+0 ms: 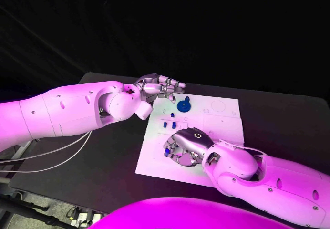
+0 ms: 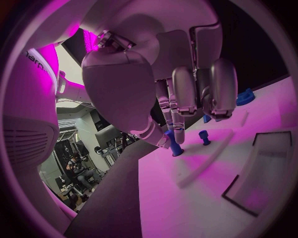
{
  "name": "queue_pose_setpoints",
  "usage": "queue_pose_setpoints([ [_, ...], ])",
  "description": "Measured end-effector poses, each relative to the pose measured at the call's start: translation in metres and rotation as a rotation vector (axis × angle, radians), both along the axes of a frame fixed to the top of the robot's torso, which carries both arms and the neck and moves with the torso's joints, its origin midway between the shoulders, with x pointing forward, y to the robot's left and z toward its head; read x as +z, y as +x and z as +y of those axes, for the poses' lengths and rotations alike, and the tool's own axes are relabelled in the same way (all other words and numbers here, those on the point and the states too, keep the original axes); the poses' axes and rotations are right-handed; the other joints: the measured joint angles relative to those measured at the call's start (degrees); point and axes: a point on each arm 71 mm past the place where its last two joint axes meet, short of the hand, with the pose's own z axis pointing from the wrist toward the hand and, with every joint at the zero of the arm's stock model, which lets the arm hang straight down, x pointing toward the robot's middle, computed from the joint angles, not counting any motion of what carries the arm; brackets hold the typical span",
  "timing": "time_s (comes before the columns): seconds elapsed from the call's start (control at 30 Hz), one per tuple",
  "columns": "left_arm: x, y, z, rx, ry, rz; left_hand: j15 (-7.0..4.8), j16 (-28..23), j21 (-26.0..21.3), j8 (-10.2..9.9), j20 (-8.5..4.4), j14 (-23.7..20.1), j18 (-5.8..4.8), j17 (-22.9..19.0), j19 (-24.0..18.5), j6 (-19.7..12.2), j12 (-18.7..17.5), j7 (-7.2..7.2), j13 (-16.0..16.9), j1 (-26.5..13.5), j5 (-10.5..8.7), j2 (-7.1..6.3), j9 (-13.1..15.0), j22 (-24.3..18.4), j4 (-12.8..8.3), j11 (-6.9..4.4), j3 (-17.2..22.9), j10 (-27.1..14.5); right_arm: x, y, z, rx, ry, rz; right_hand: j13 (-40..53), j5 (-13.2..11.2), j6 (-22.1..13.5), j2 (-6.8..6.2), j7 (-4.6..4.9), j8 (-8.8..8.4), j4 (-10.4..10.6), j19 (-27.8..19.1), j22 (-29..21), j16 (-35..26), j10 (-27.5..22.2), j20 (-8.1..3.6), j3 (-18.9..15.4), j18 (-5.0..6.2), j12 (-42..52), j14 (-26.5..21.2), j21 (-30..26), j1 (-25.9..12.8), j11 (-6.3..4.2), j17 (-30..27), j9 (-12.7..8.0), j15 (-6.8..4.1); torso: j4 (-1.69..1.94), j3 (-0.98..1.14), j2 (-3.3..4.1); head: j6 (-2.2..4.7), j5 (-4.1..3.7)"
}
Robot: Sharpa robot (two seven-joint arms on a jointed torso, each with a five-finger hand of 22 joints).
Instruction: Assemble the parts on the task board
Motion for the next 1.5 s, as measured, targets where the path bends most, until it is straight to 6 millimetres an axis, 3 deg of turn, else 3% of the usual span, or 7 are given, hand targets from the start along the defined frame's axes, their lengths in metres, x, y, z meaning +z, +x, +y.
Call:
queue_pose_setpoints([
  [0.6, 0.0, 0.0, 0.001, 0.002, 0.002, 0.002, 0.0, 0.0, 0.0, 0.0, 0.0, 0.0, 0.0, 0.0, 0.0, 0.0, 0.0, 0.0, 0.01, 0.0, 0.0, 0.0, 0.0, -0.05, 0.0, 0.0, 0.0, 0.0, 0.002, -0.001, -0.008, -0.011, 0.007, -0.004, 0.0, 0.0, -0.14, 0.0, -0.14, 0.0, 0.0, 0.0, -0.01, 0.0, 0.0, 0.0, 0.0, 0.0, 0.0, 0.0, 0.0, 0.0, 0.0, -0.13, 0.0, 0.0, 0.0, 0.01, -0.02, 0.26, -0.15],
  [0.93, 0.0, 0.0, 0.004, 0.007, 0.004, 0.002, 0.0, 0.0, 0.0, 0.0, 0.0, 0.0, 0.0, 0.0, 0.0, 0.0, 0.0, 0.0, 0.01, 0.0, 0.0, 0.0, 0.0, -0.04, 0.0, 0.2, 0.0, -0.2, 0.017, -0.003, -0.031, -0.043, 0.035, -0.033, 0.41, -0.47, -8.44, -1.14, -1.59, 0.0, 0.95, 0.0, -0.02, 0.0, 1.04, -0.43, -0.95, 0.0, 0.01, -0.2, 0.16, -1.13, -1.04, -0.22, -1.51, -0.22, -0.07, 0.01, -0.08, 1.12, -1.0],
  [1.03, 0.0, 0.0, 0.004, 0.008, 0.004, 0.002, 0.0, 0.0, 0.0, 0.0, 0.0, 0.0, 0.0, 0.0, 0.0, 0.0, 0.0, 0.0, 0.01, 0.0, 0.0, 0.0, 0.0, -0.04, 0.0, 0.2, 0.0, -0.2, 0.026, -0.002, -0.042, -0.062, 0.045, -0.047, 0.73, -0.47, -7.37, -1.14, -0.95, 0.61, 1.35, 0.0, -0.02, 0.0, 1.95, -0.43, -1.35, 0.0, 0.46, -0.12, 0.33, -1.13, -1.28, -0.31, -1.18, -0.55, -0.07, 0.01, -0.09, 1.77, -1.97],
  [1.17, 0.0, 0.001, 0.005, 0.01, 0.005, 0.002, 0.0, 0.0, 0.0, 0.0, 0.0, 0.0, 0.0, 0.0, 0.0, 0.0, 0.0, 0.0, 0.01, 0.0, 0.0, 0.0, 0.0, -0.04, 0.0, 0.2, 0.0, -0.2, 0.04, 0.004, -0.069, -0.125, 0.062, -0.048, 1.87, -0.47, -1.77, -1.36, 0.01, 3.37, 2.67, -0.21, -0.02, -0.45, 4.92, -0.63, -2.72, 0.0, 2.29, -0.2, -0.78, -2.71, -0.75, -1.1, -0.08, -0.62, -0.1, -0.02, -0.14, 2.55, -3.74],
  [1.3, 0.0, 0.001, 0.007, 0.013, 0.006, 0.001, 0.0, 0.0, 0.0, 0.0, 0.0, 0.0, 0.0, 0.0, 0.0, 0.0, 0.0, 0.0, 0.01, 0.0, 0.0, 0.0, 0.0, -0.04, 0.0, 0.2, 0.0, -0.2, 0.051, 0.016, -0.11, -0.255, 0.076, 0.002, 5.35, 0.43, 1.68, -1.88, -1.03, 5.64, 4.15, 0.0, -0.02, -0.1, 10.15, -0.87, -6.2, 0.0, 7.12, -0.1, 0.35, -5.51, -1.81, -0.25, 0.87, -1.02, -0.18, -0.13, -0.27, 3.09, -6.0],
  [1.37, 0.0, 0.0, 0.008, 0.015, 0.006, 0.001, 0.0, 0.0, 0.0, 0.0, 0.0, 0.0, 0.0, 0.0, 0.0, 0.0, 0.0, 0.0, 0.01, 0.0, 0.0, 0.0, 0.0, -0.04, 0.0, 0.2, 0.0, -0.2, 0.053, 0.021, -0.133, -0.334, 0.082, 0.043, 18.41, 2.26, 2.9, -1.59, -2.25, 7.35, 5.3, -0.06, -0.02, 0.46, 13.46, -1.96, -9.44, 0.0, 20.44, -0.14, 1.73, -7.01, -2.95, 0.41, 1.89, -2.22, -0.29, -0.24, -0.37, 3.3, -7.31],
  [1.5, 0.0, 0.0, 0.009, 0.017, 0.007, 0.001, 0.0, 0.0, 0.0, 0.0, 0.0, 0.0, 0.0, 0.0, 0.0, 0.0, 0.0, 0.0, 0.01, 0.0, 0.0, 0.0, 0.0, -0.04, 0.0, 0.2, 0.0, -0.2, 0.051, 0.022, -0.172, -0.47, 0.074, 0.116, 60.91, 4.21, 2.1, 0.68, -3.24, 12.71, 7.41, -0.07, 0.02, 3.31, 13.8, -3.22, -16.59, -0.94, 60.94, -0.1, 4.2, -7.76, -4.21, 1.68, 6.86, -3.06, -0.47, -0.4, -0.6, 3.52, -9.62],
])
